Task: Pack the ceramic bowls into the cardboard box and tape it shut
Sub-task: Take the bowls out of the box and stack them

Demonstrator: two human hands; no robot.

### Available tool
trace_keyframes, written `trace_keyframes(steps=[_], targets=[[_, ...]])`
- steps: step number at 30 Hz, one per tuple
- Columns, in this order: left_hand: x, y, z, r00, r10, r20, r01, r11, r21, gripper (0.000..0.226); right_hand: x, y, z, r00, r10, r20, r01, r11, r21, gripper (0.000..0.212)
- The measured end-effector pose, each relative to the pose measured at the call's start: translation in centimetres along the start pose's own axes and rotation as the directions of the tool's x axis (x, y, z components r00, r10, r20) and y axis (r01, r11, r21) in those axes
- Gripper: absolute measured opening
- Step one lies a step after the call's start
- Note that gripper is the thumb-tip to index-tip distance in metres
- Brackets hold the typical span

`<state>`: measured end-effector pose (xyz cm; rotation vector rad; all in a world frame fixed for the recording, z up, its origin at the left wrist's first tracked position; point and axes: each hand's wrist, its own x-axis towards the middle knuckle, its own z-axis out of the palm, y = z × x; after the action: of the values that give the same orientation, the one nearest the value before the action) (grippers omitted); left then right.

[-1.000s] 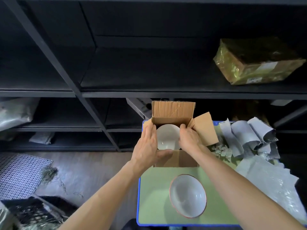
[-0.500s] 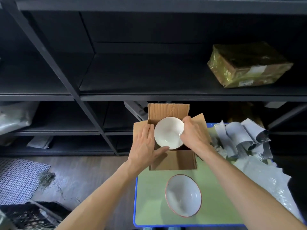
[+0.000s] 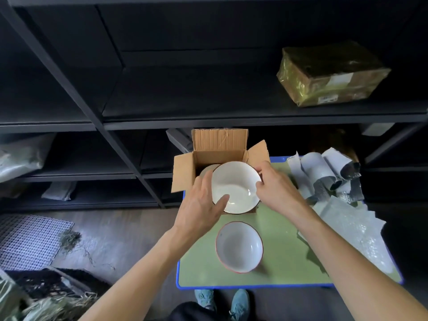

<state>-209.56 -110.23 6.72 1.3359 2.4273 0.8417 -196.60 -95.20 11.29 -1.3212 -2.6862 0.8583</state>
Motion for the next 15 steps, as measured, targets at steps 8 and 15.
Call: trace_keyframes(steps=[8, 15], targets=[[-5.4, 1.6, 0.9, 0.999, -0.040, 0.013, 0.041, 0.995, -0.093, 0.053, -4.1, 2.8, 1.2, 0.997, -0.037, 0.067, 0.034, 0.999, 0.043, 0.032], [-8.4, 1.4, 4.1, 0.975, -0.179, 0.136, 0.185, 0.982, -0.038, 0.056, -6.1, 5.1, 4.5, 0.986, -0.027, 0.166, 0.019, 0.999, 0.047, 0.029]])
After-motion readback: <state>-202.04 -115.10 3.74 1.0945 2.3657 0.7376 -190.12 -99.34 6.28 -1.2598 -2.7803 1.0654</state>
